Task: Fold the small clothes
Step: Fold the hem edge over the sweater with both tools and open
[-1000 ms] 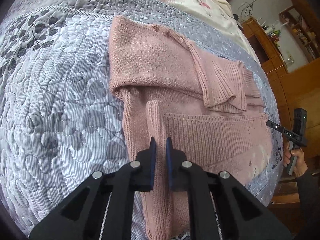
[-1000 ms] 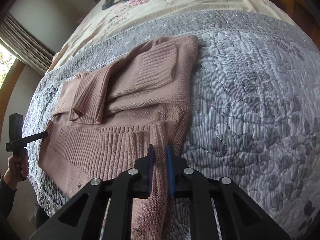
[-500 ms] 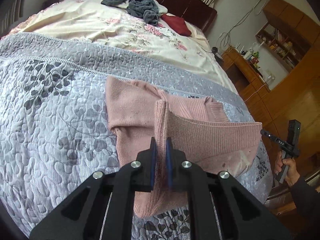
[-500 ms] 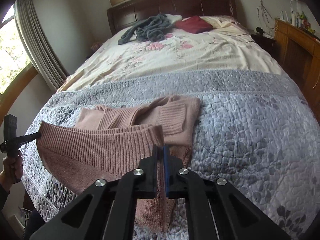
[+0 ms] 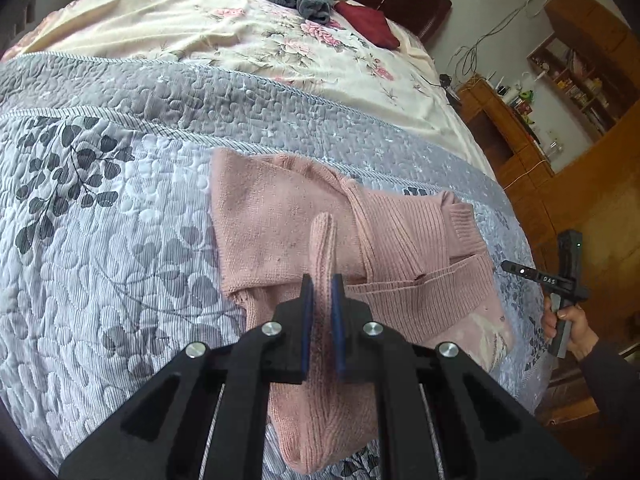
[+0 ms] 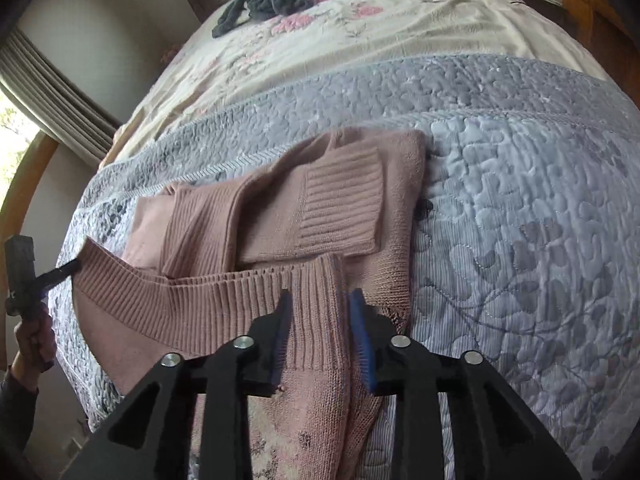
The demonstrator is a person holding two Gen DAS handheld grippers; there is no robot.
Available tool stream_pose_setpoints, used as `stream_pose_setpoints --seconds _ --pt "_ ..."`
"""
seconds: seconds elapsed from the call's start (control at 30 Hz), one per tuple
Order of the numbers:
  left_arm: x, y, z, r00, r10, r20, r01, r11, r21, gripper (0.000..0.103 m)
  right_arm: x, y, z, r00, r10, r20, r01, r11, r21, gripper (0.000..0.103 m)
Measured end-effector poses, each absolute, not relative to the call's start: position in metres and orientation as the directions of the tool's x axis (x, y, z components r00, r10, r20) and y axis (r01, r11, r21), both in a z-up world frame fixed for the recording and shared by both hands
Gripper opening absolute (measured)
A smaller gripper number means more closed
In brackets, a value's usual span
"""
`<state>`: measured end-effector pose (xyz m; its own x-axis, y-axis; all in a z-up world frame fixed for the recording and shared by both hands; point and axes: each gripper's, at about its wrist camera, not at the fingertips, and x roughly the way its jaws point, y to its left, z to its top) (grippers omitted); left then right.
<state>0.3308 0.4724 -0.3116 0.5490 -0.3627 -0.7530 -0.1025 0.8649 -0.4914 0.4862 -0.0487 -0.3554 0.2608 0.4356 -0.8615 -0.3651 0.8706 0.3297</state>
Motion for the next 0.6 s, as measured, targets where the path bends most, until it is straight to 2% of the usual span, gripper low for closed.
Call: stream_pose_setpoints --seconds 0.07,0.17,0.2,0.23,0.3,0.6 --pt "0.327 0.475 -0.312 0.550 -0.365 -0.751 -0.106 0.861 -0.497 0.007 0.487 -0.040 -0.367 0.263 0.394 -0.881 -0.379 0.881 0.281 0.044" --pt "0.325 0.477 -0.312 0.547 -0.364 -0.754 -0.106 0.863 -0.494 0.007 0.488 -0.032 -0.376 0.256 0.369 -0.894 -0.383 0.887 0.256 0.041" --pt "0.325 0.477 -0.311 0.548 -0.364 -0.753 -0.106 0.863 -0.495 0.007 0.486 -0.031 -0.376 0.258 0.367 -0.894 -0.391 0.886 0.251 0.025" --pt "0.325 0.477 -0.310 0.550 -0.366 -0.751 -0.105 0.861 -0.497 0.007 0.485 -0.030 -0.374 0.257 0.361 -0.896 -0.395 0.886 0.244 0.015" --pt "0.324 0.476 -0.305 0.560 -0.371 -0.741 -0.100 0.858 -0.504 0.007 0.480 -0.034 -0.367 0.279 0.368 -0.887 -0.391 0.887 0.245 0.007" --pt "0.306 0.477 -0.253 0.652 -0.357 -0.669 -0.036 0.867 -0.497 0.007 0.455 -0.068 -0.273 0.486 0.427 -0.762 -0.387 0.887 0.250 0.006"
